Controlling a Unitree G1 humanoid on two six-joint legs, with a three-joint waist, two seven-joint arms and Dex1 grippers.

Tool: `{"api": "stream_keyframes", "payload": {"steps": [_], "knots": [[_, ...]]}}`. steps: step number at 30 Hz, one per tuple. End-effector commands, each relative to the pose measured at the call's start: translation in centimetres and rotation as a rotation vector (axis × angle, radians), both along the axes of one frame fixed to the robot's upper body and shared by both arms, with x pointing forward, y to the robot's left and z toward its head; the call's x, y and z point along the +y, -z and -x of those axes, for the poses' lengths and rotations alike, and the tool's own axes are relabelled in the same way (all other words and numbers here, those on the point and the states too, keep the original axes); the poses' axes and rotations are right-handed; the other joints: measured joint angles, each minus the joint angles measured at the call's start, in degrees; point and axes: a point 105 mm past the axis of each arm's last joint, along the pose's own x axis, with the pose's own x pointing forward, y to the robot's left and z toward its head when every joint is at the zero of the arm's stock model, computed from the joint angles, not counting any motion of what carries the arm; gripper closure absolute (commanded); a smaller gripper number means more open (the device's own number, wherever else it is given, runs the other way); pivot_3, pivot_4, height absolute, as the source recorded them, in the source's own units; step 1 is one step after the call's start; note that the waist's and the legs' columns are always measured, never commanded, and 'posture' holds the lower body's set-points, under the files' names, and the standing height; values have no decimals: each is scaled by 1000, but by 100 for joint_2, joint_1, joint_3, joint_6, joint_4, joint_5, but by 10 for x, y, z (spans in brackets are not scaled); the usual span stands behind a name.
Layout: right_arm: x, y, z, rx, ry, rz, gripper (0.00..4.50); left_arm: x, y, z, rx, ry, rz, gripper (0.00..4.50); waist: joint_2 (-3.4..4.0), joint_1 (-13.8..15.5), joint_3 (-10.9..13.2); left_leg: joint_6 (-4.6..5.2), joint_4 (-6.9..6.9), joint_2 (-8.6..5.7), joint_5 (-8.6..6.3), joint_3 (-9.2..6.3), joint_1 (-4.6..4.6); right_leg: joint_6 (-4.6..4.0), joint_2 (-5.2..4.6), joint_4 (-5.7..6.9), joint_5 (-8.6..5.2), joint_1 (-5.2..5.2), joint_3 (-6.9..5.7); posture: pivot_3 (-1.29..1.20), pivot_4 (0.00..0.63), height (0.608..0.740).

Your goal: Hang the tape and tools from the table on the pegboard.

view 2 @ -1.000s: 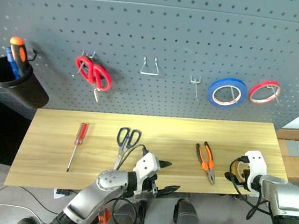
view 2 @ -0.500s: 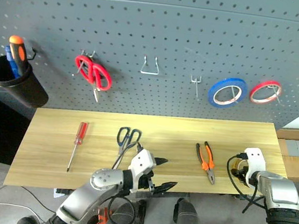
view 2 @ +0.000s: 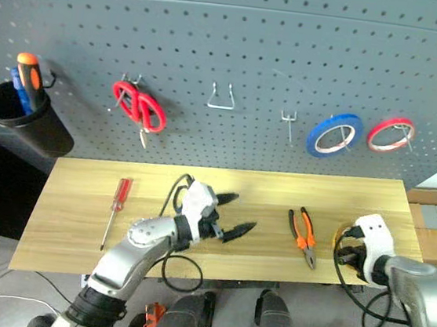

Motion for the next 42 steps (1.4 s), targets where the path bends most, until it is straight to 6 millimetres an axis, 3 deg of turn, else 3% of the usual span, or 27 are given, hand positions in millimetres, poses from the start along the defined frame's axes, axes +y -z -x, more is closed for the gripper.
{"api": "stream_keyframes", "payload": {"steps": [1, 7, 14, 18, 25, 33, 42], "knots": [[21, -38, 21, -91, -106, -73, 4398, 4, -29, -7, -72, -46, 112, 0, -9, -37, -21, 1, 5, 1, 0, -2, 0, 4, 1, 0, 2, 5, -2, -340, 252, 740], [70, -86, 18, -378, -262, -241, 4398, 17, -40, -21, -176, -177, 121, 0, -22, -189, -136, 19, 43, -4, -10, 15, -1, 32, 2, 3, 22, 13, 8, -349, 226, 740], [114, -98, -6, -513, -318, -274, 4398, 16, -67, -2, -302, -109, 140, 0, -37, -292, -240, 21, 47, -5, -10, 28, 4, 33, 3, 12, 29, 10, 15, -295, 216, 740], [117, -98, -21, -535, -318, -229, 4398, 20, -71, 9, -305, -91, 125, 0, -30, -276, -281, 19, 47, -3, -9, 26, 4, 30, 2, 14, 31, 9, 22, -253, 207, 740], [125, -106, -37, -592, -333, -219, 4398, 34, -50, 18, -229, -134, 82, 0, -29, -212, -331, 19, 47, -3, -9, 23, 6, 28, 2, 16, 32, 8, 28, -202, 188, 740], [136, -103, -51, -612, -364, -206, 4398, 35, -50, 26, -202, -99, 85, 0, -21, -107, -439, 18, 48, -3, -8, 22, 6, 26, 2, 15, 33, 9, 27, -171, 171, 740], [147, -84, -81, -593, -359, -159, 4398, 34, -45, 30, -179, -106, 74, 0, -16, -93, -570, 17, 48, -3, -8, 25, 10, 23, 3, 18, 35, 10, 29, -138, 158, 740]]}}
